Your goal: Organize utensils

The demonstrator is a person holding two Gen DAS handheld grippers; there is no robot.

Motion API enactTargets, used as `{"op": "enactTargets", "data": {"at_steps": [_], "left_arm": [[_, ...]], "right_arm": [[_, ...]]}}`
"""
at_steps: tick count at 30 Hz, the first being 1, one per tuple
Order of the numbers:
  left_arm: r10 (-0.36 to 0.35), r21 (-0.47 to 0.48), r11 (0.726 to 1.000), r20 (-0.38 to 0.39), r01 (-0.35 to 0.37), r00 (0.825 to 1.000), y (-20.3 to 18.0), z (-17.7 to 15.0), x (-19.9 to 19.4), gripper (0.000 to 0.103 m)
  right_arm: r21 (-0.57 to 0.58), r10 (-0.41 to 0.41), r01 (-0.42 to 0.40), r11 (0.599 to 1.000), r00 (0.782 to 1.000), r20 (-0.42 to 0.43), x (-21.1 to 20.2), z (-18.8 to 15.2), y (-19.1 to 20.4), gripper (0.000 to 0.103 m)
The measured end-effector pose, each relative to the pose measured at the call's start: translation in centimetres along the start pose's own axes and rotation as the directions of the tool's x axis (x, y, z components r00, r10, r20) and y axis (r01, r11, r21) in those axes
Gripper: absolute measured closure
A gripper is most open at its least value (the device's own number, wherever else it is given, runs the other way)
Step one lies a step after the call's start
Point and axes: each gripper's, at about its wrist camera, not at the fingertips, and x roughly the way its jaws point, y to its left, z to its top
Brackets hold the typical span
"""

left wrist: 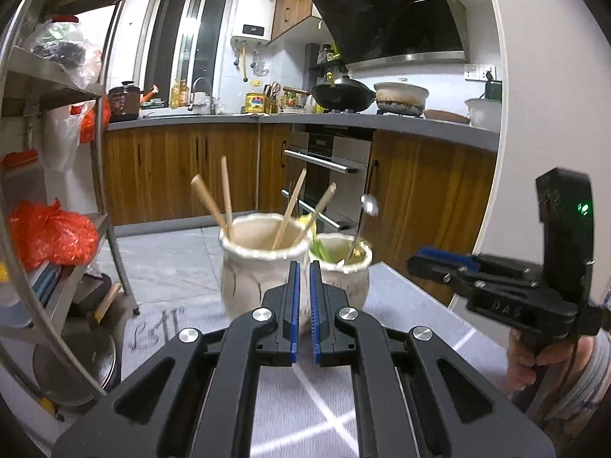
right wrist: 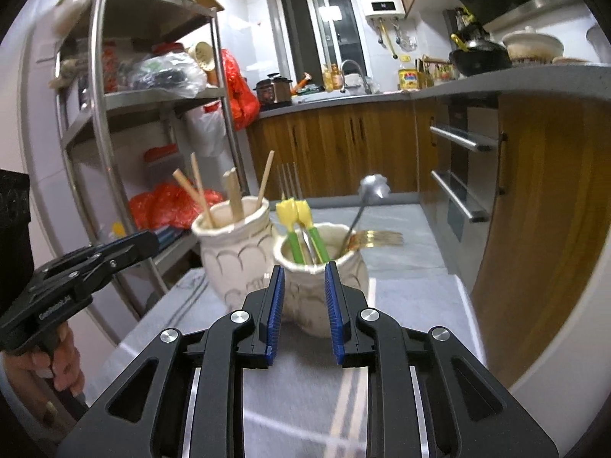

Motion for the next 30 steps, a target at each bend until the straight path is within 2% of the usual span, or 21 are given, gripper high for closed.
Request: {"op": "enactTargets", "data": {"at_steps": [5,6,7,9,11,14,18,21,30], "left_arm": [[0.052,0.022,0.998,-0.015,-0.052,0.999,-0.2,-2.4,-0.3,0.096],[0.066,0.029,0.997,-0.015,-0.065,0.998,-0.2,-2.7,-0.2,0.091],[0.079,0.033,0.996,-0.011,-0.078,0.997,-0.1,-2.8,-0.2,0.085],[0.108,0.034,0.993,0.014,-0.109,0.994,0.0,-3.0,-0.5,0.044],[0.116,0.035,0.992,0.037,-0.117,0.993,0.0,-3.0,-0.8,0.038],[0.113,0.037,0.993,0.045,-0.114,0.993,0.3,-3.0,-1.0,0.026],[0.111,0.022,0.993,0.049,-0.112,0.993,0.7,-3.1,-1.0,0.015],[0.111,0.027,0.993,0.052,-0.112,0.992,0.8,-3.1,-1.0,0.007],[0.117,0.075,0.990,0.050,-0.121,0.992,0.2,-3.7,-0.8,0.006]], "right_arm": [[-0.049,-0.041,0.043,0.998,0.999,0.033,-0.8,-1.1,-0.1,0.079],[-0.054,-0.054,0.056,0.997,0.998,0.037,-0.8,-1.2,-0.2,0.076],[-0.054,-0.058,0.060,0.997,0.997,0.045,-0.9,-1.3,-0.3,0.069],[-0.053,-0.056,0.059,0.997,0.996,0.065,-1.1,-1.3,-0.6,0.050],[-0.074,-0.072,0.079,0.994,0.994,0.088,-1.4,-1.1,-0.6,0.043],[-0.104,-0.078,0.090,0.991,0.990,0.116,-1.6,-1.1,-0.7,0.023],[-0.100,-0.069,0.082,0.992,0.990,0.122,-1.6,-1.2,-1.1,0.010],[-0.104,-0.056,0.069,0.992,0.990,0.127,-1.6,-1.3,-1.0,0.007],[-0.141,-0.042,0.058,0.988,0.993,0.113,-0.9,-1.9,-0.4,0.005]]}}
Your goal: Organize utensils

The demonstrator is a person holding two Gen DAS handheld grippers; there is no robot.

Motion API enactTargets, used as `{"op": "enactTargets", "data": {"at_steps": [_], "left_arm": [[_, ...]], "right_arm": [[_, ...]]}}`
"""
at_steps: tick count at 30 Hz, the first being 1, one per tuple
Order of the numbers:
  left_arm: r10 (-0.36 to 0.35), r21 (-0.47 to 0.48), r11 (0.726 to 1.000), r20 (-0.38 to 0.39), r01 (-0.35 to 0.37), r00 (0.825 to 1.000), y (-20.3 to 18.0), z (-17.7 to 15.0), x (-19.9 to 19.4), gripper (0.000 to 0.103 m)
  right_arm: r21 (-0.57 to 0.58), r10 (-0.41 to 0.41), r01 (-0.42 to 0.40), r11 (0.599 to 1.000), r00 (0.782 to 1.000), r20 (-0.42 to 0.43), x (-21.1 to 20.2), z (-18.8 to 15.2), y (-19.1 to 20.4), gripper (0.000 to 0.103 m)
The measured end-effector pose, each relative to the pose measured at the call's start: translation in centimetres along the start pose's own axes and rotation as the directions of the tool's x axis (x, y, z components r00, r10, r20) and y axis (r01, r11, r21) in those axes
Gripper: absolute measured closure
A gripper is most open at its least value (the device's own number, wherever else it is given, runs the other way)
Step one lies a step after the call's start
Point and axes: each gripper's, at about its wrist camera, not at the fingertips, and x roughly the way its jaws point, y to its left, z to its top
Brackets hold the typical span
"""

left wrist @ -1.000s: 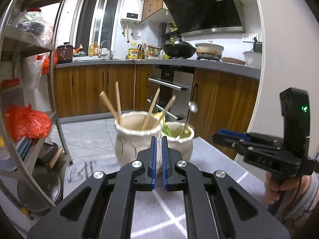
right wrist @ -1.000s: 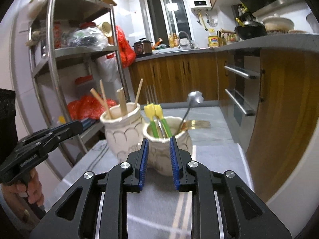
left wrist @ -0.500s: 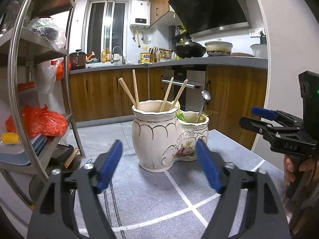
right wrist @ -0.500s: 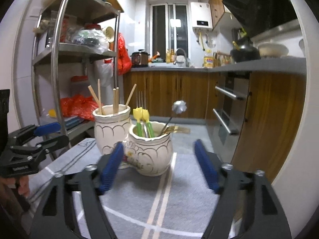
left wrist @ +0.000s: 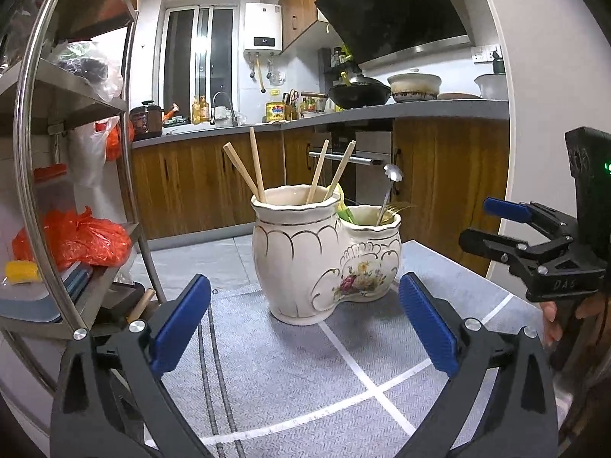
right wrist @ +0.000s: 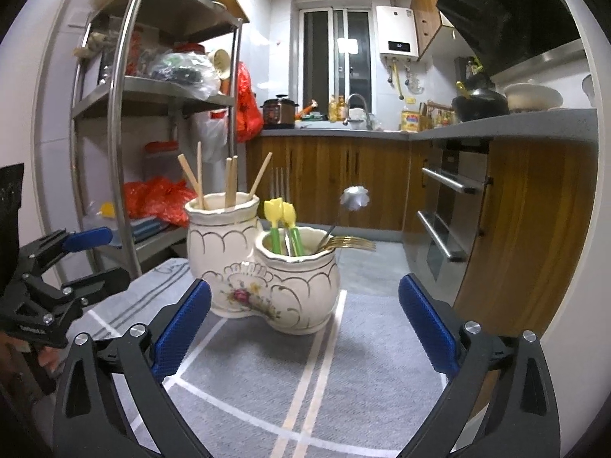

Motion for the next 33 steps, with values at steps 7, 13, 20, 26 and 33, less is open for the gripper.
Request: {"op": "enactTargets", "data": {"at_steps": [7,13,20,26,33], "left_arm": [[-0.002,-0.009,1.000,0.004,0.003,1.000,-0.05,-0.01,-0.12,0.006],[-0.002,-0.010,1.000,0.005,0.002,1.000,-0.02,0.01,-0.16,0.006],[-0.002,-0.011,1.000,0.005,0.002,1.000,-0.06,0.10,-0.20,0.006],[-0.002,-0.012,1.000,0.005,0.002,1.000,-0.01,0.07,-0.19,0.006],[-0.002,-0.012,1.000,0.005,0.002,1.000,-0.06,0.08,-0.22,0.006]], "right_arm": [[0.002,0.013,-0.013,1.000,1.000,-0.010,0.49,-0.51,0.16,0.005],[0.017,0.012,-0.012,1.000,1.000,-0.008,0.68,-0.49,-0.07,0.005],[0.017,0.012,-0.012,1.000,1.000,-0.006,0.74,-0.52,-0.10,0.005],[0.017,0.013,-0.013,1.000,1.000,-0.007,0.83,-0.51,-0.09,0.005],[0.017,0.013,-0.012,1.000,1.000,-0.007,0.80,-0.52,-0.11,0.005]]}}
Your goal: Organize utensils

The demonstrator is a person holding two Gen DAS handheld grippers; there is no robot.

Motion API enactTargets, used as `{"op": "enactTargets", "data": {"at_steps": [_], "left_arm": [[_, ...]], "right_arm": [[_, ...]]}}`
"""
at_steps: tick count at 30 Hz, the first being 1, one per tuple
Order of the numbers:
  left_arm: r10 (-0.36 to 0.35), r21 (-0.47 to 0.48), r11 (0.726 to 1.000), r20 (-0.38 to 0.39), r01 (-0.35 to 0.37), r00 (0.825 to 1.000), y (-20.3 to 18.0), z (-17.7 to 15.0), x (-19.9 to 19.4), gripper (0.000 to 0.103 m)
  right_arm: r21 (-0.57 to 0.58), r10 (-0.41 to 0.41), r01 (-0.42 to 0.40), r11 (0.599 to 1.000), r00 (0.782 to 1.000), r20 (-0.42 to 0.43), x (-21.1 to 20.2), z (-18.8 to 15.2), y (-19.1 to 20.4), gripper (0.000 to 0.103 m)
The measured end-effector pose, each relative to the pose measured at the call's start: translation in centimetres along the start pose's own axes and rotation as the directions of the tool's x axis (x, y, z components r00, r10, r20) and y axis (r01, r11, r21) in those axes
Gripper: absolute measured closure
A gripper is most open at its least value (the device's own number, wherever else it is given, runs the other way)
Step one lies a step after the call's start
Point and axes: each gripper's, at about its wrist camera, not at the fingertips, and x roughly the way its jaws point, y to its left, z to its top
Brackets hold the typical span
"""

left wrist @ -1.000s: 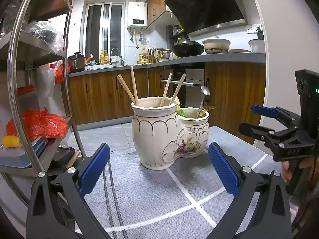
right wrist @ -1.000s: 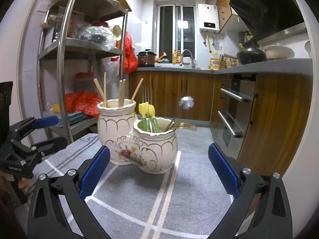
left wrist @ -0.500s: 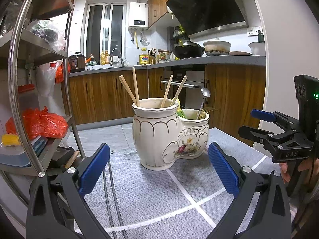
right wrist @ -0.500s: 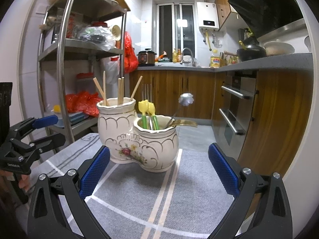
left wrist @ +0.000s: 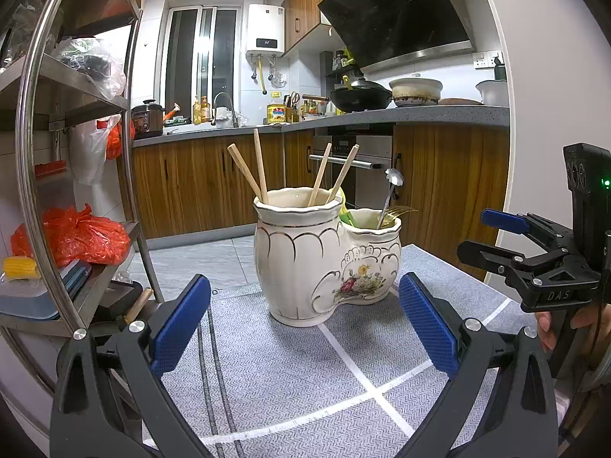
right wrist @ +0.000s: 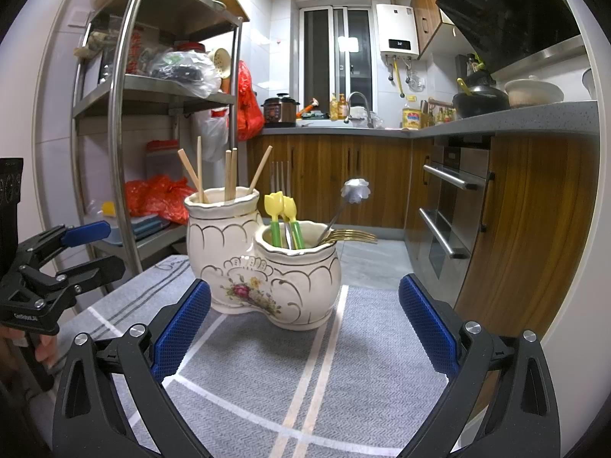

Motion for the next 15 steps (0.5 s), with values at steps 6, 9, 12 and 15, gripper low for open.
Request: {"op": "enactTargets", "data": {"at_steps": [6,9,12,15], "left_arm": [[0.000,0.000,1.000,0.000,0.000,1.000,0.01,-0.01,0.00,0.006],[0.000,-0.001,1.000,0.001,0.000,1.000,0.04,-0.02,0.03,0.006],[0.000,-0.001,1.000,0.000,0.000,1.000,0.00,-0.01,0.01,0.006],[0.000,-0.001,1.000,0.000,0.000,1.000,0.04,-0.03,0.04,0.006]], "right_arm": [[0.000,0.000,0.000,1.000,1.000,0.000,-0.03,-0.01,-0.01,0.005],[0.000,0.000,0.000,1.000,1.000,0.000,-0.03,0.00,-0.01,0.005],[0.000,0.000,0.000,1.000,1.000,0.000,-0.03,-0.01,-0.01,0.005],[0.001,0.000,0.000,1.000,1.000,0.000,-0.03,-0.02,-0.02,0.005]]}}
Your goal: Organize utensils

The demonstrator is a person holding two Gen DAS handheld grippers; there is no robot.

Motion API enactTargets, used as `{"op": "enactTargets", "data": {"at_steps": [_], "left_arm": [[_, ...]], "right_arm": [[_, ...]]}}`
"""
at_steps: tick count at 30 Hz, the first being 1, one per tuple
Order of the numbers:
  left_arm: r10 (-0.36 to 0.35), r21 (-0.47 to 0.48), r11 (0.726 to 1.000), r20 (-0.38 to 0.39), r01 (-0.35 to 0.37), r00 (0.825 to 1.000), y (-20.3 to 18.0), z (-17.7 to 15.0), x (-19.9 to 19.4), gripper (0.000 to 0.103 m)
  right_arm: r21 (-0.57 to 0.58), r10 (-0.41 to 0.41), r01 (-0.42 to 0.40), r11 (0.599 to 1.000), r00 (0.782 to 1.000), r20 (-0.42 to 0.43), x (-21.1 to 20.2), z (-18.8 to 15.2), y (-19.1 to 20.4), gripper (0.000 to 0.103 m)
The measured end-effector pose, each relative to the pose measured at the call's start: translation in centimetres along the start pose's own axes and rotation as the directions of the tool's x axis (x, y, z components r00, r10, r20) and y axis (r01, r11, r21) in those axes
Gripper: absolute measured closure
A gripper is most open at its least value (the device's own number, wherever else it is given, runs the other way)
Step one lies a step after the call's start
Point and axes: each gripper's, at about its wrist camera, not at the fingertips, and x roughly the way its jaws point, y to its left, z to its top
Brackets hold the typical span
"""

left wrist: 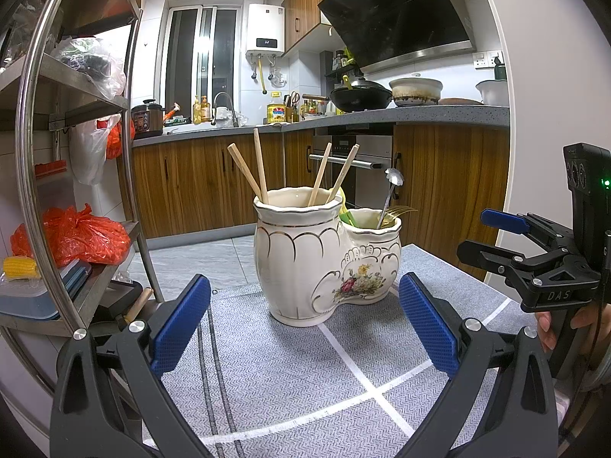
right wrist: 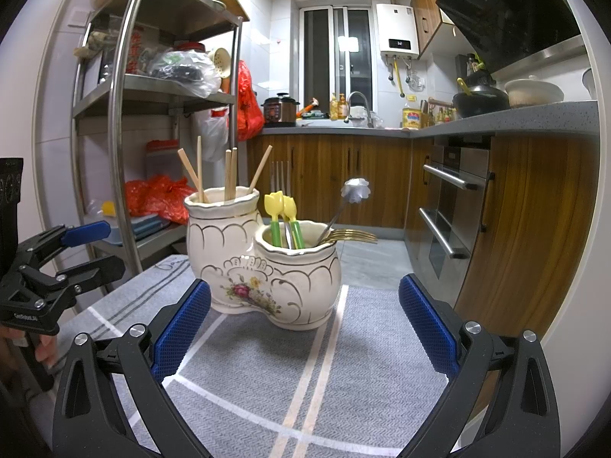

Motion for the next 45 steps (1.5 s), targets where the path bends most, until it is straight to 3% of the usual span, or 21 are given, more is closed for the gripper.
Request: {"op": "enactTargets", "data": {"at_steps": [45], "left_arm": [[0.010,-0.009,1.000,-0.008,-0.010,1.000,0.09,-0.04,0.51,0.006]], "right_arm": [[0.001,0.000,0.000,1.000,1.000,0.000,0.07,0.01,0.03,0.005]]}}
